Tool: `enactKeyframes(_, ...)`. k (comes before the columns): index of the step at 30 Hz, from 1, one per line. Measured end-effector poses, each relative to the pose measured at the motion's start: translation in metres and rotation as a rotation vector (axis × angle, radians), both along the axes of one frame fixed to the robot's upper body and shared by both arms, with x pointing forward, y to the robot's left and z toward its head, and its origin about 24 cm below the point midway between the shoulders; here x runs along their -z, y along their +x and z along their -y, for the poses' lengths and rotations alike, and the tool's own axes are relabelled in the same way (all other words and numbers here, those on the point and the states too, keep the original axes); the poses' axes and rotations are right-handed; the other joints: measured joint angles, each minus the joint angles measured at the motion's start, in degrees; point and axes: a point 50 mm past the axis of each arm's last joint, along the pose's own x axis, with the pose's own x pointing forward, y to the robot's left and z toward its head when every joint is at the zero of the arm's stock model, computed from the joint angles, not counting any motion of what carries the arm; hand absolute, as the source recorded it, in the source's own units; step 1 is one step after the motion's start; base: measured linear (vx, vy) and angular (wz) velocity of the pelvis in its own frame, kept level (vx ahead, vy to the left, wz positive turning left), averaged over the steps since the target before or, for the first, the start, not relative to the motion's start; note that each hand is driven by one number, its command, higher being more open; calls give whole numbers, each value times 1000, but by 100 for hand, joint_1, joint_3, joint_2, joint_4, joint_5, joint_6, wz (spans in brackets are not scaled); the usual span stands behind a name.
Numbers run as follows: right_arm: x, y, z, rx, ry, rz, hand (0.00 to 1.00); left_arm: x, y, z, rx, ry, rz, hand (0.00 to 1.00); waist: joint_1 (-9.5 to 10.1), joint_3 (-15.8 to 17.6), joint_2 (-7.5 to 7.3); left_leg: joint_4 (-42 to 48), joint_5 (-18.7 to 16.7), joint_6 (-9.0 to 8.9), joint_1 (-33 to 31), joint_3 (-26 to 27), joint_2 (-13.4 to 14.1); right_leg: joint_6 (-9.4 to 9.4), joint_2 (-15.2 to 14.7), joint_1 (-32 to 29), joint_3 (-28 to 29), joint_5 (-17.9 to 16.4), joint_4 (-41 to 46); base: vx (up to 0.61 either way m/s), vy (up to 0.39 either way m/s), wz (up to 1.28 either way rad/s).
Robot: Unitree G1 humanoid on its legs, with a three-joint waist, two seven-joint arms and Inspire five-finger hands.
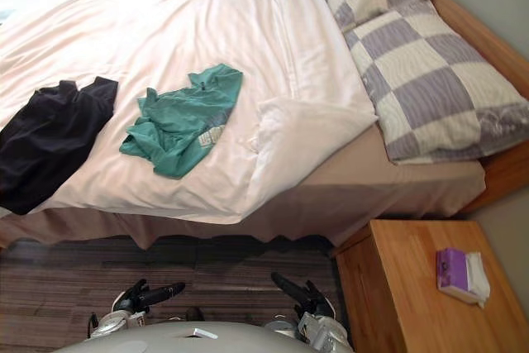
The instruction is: Tidy up the quilt and then pick up the clothes from the bed and put them into the laundry hamper
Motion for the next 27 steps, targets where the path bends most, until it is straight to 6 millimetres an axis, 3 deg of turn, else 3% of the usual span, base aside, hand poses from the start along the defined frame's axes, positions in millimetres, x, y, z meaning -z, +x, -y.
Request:
enactKeyframes(1,1,-7,2,98,10,-15,100,0,1,0,43,10,-13,100,-30,-15,-23,2,-23,33,9,-212,11,-151,-23,-175,199,95,521,94,66,82)
enactKeyframes(2,2,-12,4,151,13,-26,100,0,2,0,69,17,-18,100,-79,11,46,4,-25,61,13,-343,45,-255,33,-379,476,-25,828,121,26,96)
enactKeyframes(4,5,-28,2,345,41,-65,100,1,1,-3,126,40,-66,100,-299,11,62,5,-39,77,-26,-851,264,-170,829,-698,1633,-641,846,145,-29,105)
enactKeyframes(5,5,-31,2,390,35,-73,100,2,-3,-6,125,41,-86,100,-326,16,72,6,-46,64,-18,-924,305,-193,1000,-760,1828,-692,742,154,-45,84)
enactKeyframes(6,5,-39,7,508,8,-91,100,3,-6,-8,117,37,-109,100,-361,13,68,11,-36,-6,-1,-946,333,-219,1220,-860,2085,-703,427,192,-47,46)
enactKeyframes(8,0,-42,26,697,-57,-81,100,3,-11,-13,92,40,-116,100,-409,-11,20,29,-47,-40,61,-891,223,-87,1252,-988,2251,-357,-286,186,-47,13)
enactKeyframes(9,-8,-43,46,813,-118,-64,100,3,-20,-20,66,50,-134,100,-446,-60,-96,26,-98,-101,95,-791,99,-116,1179,-1046,2351,82,-442,207,-59,-26)
enactKeyframes(10,-21,-39,74,908,-197,-18,100,4,-25,-19,50,40,-139,100,-429,-94,38,17,-159,-193,84,-654,134,-89,1217,-1037,2484,76,-612,205,-52,-35)
enactKeyframes(13,-63,-25,135,997,-417,125,100,6,-34,-13,28,7,-149,100,-467,-71,171,9,-236,-269,101,-398,183,-77,1279,-964,2628,82,-881,157,-45,-35)
enactKeyframes(14,-97,-16,170,978,-591,211,100,7,-37,-11,31,-12,-147,100,-574,-88,206,8,-239,-274,116,-262,201,-77,1292,-891,2631,82,-979,88,-31,-1)
enactKeyframes(15,-112,-11,182,964,-659,252,100,6,-37,-11,34,-18,-144,100,-617,-89,210,8,-238,-275,122,-230,207,-77,1297,-863,2627,82,-1005,100,-38,4)
enactKeyframes(16,-144,-1,202,924,-794,340,100,6,-36,-11,39,-23,-131,100,-641,-90,199,8,-244,-283,124,-214,215,-77,1303,-839,2629,82,-1049,41,-19,3)
enactKeyframes(19,-207,30,223,760,-1037,508,100,4,-35,-15,44,-9,-115,100,-675,-99,120,7,-244,-283,114,-213,207,-77,1302,-839,2638,83,-1075,13,-8,0)
enactKeyframes(23,-237,81,206,434,-1189,611,100,2,-38,-23,50,10,-121,100,-672,-129,-64,5,-205,-225,76,-222,174,-74,1275,-823,2629,93,-1178,-57,-15,1)
enactKeyframes(25,-247,113,188,177,-1246,656,100,3,-39,-20,80,9,-125,100,-619,-160,-2,4,-181,-190,27,-251,134,-43,1233,-826,2580,123,-1250,-38,2,7)
enactKeyframes(27,-251,131,176,-9,-1285,672,100,4,-39,-17,100,3,-129,100,-591,-208,90,4,-152,-155,-79,-348,90,-15,1176,-842,2479,168,-1333,-5,12,24)
